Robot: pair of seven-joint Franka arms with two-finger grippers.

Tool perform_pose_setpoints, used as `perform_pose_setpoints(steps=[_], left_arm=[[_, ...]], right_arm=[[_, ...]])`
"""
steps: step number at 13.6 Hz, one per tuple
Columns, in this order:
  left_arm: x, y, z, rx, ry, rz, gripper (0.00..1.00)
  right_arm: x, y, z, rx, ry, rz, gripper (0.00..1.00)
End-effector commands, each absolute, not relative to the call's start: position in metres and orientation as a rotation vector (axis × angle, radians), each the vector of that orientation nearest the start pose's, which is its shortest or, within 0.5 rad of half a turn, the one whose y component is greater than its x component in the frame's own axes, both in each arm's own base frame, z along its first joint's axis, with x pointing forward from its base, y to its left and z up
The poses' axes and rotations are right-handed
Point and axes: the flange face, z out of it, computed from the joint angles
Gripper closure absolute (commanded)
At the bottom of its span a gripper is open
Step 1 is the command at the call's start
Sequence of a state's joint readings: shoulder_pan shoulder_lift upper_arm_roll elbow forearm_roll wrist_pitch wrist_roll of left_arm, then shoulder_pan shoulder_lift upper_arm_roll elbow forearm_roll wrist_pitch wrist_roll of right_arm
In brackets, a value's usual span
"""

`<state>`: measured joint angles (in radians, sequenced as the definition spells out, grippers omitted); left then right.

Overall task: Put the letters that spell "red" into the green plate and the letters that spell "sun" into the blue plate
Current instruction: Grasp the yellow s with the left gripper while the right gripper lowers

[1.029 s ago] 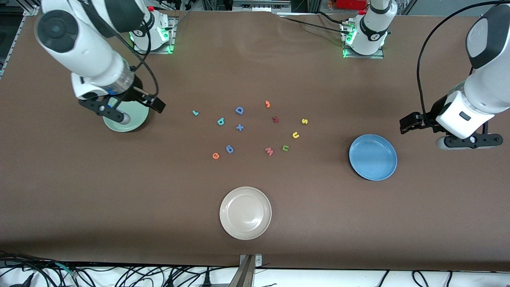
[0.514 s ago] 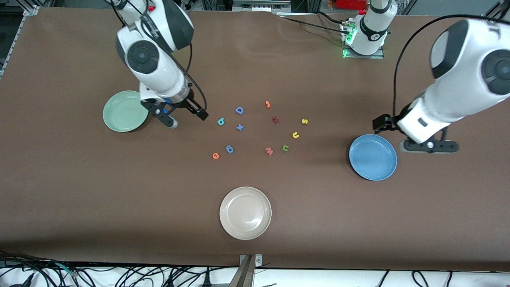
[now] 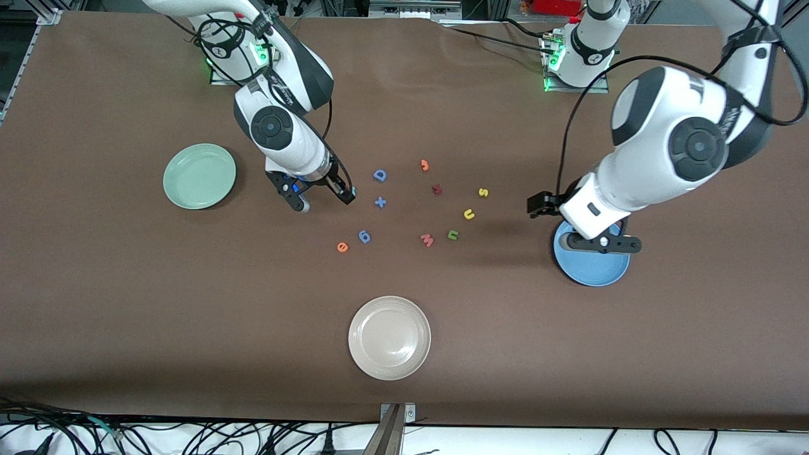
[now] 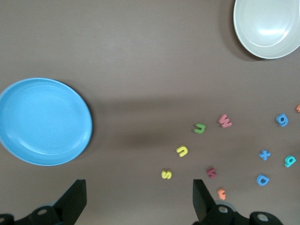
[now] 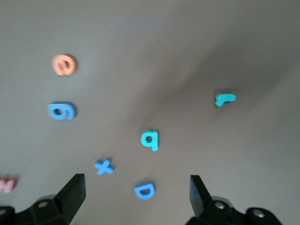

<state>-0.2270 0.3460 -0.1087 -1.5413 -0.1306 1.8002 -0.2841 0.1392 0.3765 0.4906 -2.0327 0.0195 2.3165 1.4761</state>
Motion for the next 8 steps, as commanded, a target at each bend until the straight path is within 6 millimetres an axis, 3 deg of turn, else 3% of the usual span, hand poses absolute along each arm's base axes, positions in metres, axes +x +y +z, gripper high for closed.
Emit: perform_pose_setpoints(steps=[1, 4, 6, 8], left_arm=[[0.601, -0.246, 0.417, -3.276, -0.045, 0.197, 0.0], [0.581, -0.256, 0.392, -3.271, -0.032, 0.163, 0.0], [0.55, -0.261, 0.367, -3.287, -0.016, 0.06, 0.0], [0.519, -0.269, 0.336, -3.3, -0.029, -0.017, 0.0]], right_arm=[[0.455, 0.336, 0.246, -2.751, 1.354, 0.286, 0.02], [0.452, 0.337, 0.228, -2.736, 1.364, 0.302, 0.1], [0.447, 0.347, 0.226, -2.707, 1.382, 0.287, 0.16], [0.446, 0.353, 0.217, -2.689, 1.37, 0.282, 0.16]])
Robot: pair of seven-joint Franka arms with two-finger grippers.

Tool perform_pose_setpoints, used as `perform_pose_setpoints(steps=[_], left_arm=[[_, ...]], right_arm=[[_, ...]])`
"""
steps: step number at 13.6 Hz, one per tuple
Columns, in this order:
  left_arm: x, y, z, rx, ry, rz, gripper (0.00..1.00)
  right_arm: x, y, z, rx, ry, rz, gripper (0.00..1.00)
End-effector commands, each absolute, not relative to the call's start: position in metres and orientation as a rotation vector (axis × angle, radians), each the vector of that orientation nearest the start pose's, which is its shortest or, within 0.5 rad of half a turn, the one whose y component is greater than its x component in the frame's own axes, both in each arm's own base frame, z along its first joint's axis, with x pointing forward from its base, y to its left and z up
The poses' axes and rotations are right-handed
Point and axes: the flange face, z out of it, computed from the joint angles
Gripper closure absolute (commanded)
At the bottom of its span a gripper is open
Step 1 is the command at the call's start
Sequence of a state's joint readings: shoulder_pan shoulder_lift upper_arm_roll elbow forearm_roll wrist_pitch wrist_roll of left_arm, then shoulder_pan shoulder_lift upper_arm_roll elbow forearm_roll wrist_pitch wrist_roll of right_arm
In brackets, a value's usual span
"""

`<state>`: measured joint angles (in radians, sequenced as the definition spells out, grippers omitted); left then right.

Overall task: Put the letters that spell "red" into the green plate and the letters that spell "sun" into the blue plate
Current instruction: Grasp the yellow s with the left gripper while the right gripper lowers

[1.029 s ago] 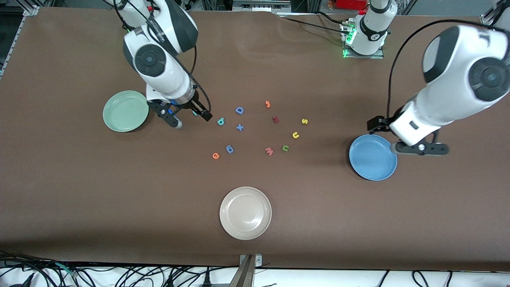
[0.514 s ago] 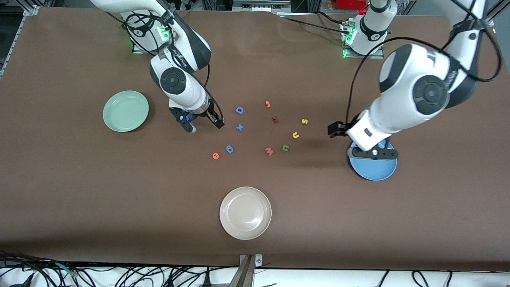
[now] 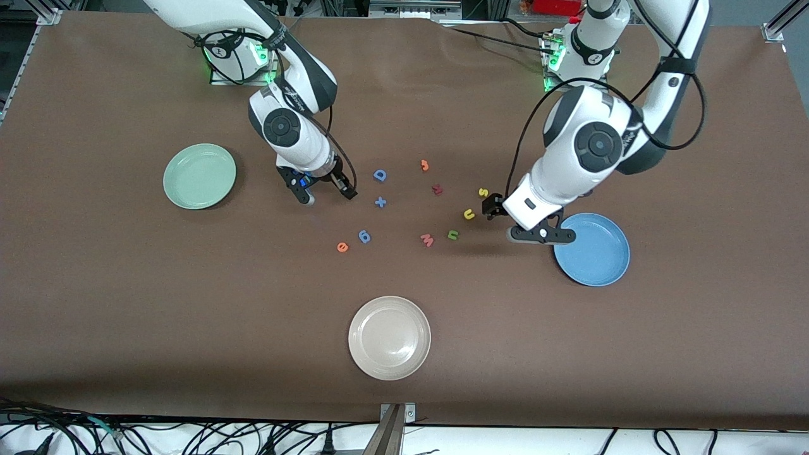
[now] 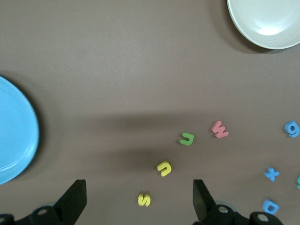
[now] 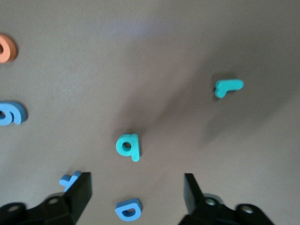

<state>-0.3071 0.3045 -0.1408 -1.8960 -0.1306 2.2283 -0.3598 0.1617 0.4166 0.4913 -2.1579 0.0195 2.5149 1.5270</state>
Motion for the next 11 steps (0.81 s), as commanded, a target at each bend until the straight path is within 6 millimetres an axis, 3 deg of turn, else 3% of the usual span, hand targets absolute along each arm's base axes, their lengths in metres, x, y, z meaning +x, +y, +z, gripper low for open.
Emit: perform_pose_setpoints(steps=[1, 6, 11], left_arm=[[0.507, -0.274, 0.322, -3.303, -0.032, -0.042, 0.0], [0.464, -0.287, 0.276, -3.306, 0.051, -0.131, 0.0], [0.457, -0.285, 0.239, -3.294, 0.062, -0.094, 0.01]], right_arm=[[0.447, 0.353, 0.215, -2.681, 1.374, 0.28, 0.16], [0.453, 0.342, 0.209, -2.736, 1.341, 0.223, 0.17], [0.456, 0.341, 0.189, -2.766, 1.318, 0.22, 0.17]])
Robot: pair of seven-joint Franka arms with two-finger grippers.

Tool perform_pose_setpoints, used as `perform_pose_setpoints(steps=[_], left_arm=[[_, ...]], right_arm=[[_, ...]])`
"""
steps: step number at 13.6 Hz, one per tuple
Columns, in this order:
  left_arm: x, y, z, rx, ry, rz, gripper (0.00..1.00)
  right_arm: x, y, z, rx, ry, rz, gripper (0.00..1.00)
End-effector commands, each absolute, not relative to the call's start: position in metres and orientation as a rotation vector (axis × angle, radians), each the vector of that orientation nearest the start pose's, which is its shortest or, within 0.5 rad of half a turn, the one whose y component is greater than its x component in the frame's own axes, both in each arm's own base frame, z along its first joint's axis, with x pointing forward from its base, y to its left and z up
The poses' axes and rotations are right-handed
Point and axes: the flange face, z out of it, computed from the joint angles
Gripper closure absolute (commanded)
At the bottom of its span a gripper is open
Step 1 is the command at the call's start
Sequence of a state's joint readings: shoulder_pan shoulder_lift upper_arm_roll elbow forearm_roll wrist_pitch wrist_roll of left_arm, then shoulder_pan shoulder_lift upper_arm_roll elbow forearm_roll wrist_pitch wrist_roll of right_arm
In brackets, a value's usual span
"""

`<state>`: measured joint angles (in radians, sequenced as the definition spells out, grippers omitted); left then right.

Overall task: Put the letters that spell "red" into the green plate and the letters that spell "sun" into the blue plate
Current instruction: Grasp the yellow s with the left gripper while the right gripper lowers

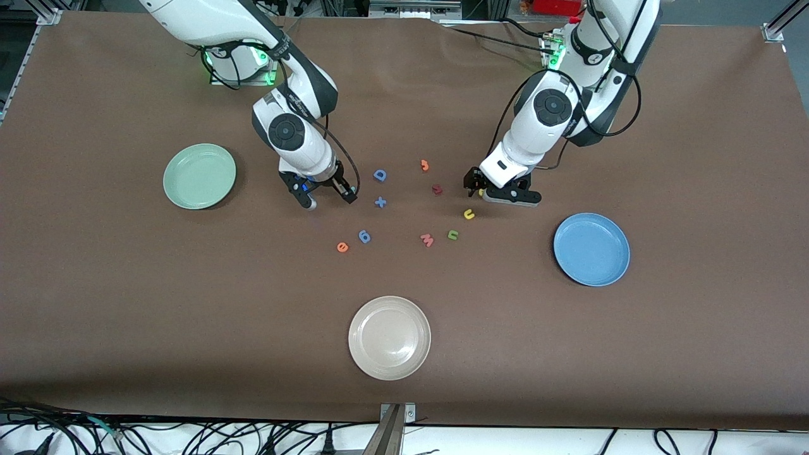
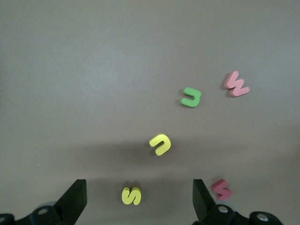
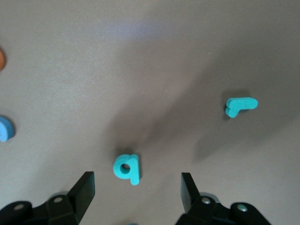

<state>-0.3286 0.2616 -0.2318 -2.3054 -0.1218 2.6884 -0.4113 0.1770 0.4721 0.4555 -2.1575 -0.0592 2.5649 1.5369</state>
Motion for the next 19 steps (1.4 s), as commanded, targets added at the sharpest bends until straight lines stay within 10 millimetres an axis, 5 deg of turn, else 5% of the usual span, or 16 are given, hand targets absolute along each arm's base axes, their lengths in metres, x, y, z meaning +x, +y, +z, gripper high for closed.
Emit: perform_pose_setpoints(steps=[1, 5, 19], left_arm=[[0.456, -0.285, 0.233, -3.291, 0.061, -0.079, 0.01], [0.448, -0.294, 0.214, -3.235, 0.032, -0.065, 0.02], [0.429, -0.309, 0.178, -3.179, 0.047, 0.0, 0.09]], right_arm=[[0.456, 0.341, 0.189, -2.764, 1.318, 0.218, 0.17], [0.462, 0.356, 0.185, -2.734, 1.344, 0.228, 0.19], [0.46, 0.354, 0.168, -2.774, 1.339, 0.207, 0.31]])
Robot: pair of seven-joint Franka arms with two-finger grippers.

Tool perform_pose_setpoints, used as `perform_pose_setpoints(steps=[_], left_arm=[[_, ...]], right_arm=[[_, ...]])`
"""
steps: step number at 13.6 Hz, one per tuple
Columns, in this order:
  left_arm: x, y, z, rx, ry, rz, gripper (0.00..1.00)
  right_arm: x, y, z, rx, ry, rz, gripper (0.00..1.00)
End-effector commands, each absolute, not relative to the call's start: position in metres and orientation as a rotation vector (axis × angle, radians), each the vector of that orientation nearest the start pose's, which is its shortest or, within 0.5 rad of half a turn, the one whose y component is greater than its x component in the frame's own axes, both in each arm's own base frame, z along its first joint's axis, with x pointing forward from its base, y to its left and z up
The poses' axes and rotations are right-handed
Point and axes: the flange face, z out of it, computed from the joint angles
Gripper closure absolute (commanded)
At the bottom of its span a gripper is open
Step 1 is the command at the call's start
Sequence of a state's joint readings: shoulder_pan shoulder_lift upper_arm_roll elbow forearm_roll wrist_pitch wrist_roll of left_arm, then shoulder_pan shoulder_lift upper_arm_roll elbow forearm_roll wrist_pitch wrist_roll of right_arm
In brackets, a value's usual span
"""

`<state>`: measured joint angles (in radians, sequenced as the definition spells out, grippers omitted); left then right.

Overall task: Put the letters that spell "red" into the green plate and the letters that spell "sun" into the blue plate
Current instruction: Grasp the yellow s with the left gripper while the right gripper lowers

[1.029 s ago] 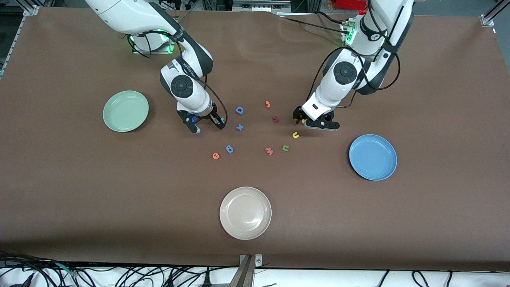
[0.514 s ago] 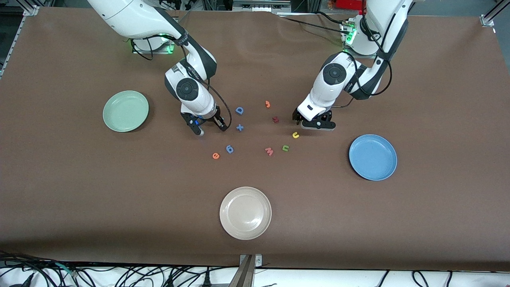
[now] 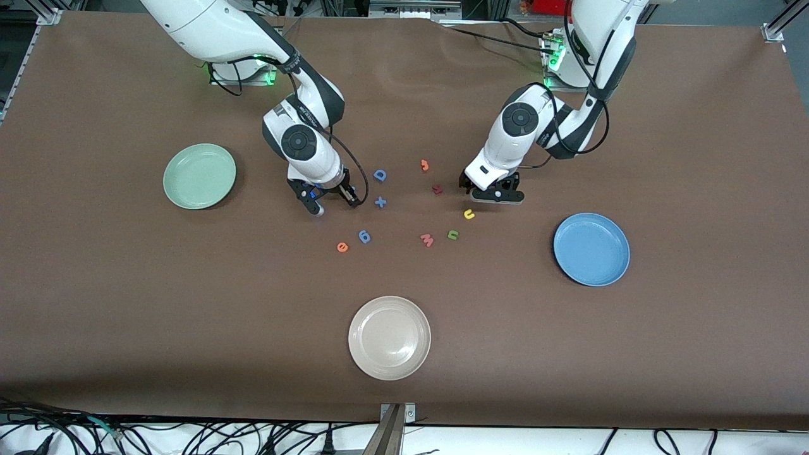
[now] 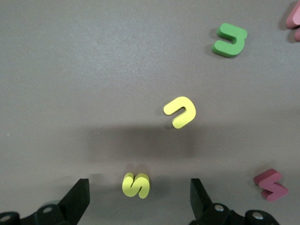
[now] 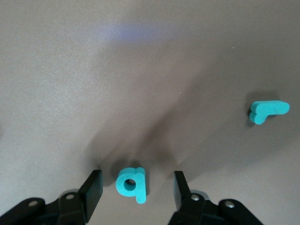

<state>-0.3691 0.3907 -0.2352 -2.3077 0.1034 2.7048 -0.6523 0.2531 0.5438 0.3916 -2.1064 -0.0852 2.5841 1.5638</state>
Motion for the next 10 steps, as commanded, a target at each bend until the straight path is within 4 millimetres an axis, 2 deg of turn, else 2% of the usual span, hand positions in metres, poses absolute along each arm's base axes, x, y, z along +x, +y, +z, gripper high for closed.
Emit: perform_pose_setpoints(steps=[1, 3, 6, 8, 10], left_arm=[[0.43, -0.308, 0.176, -3.178, 0.047, 0.004, 0.11], [0.429, -0.307, 0.173, -3.175, 0.047, 0.013, 0.13], [0.436, -0.304, 0.168, -3.158, 0.085, -0.002, 0.14], [0.436, -0.303, 0.166, -3.157, 0.085, -0.001, 0.27], [0.435, -0.305, 0.167, -3.157, 0.091, -0.004, 0.43]], right_arm=[[0.461, 0.354, 0.168, -2.773, 1.341, 0.208, 0.32], [0.461, 0.354, 0.168, -2.773, 1.341, 0.208, 0.44], [0.46, 0.354, 0.168, -2.775, 1.339, 0.207, 0.76], [0.46, 0.354, 0.168, -2.775, 1.337, 0.207, 1.0], [0.46, 0.354, 0.168, -2.775, 1.337, 0.207, 1.0]])
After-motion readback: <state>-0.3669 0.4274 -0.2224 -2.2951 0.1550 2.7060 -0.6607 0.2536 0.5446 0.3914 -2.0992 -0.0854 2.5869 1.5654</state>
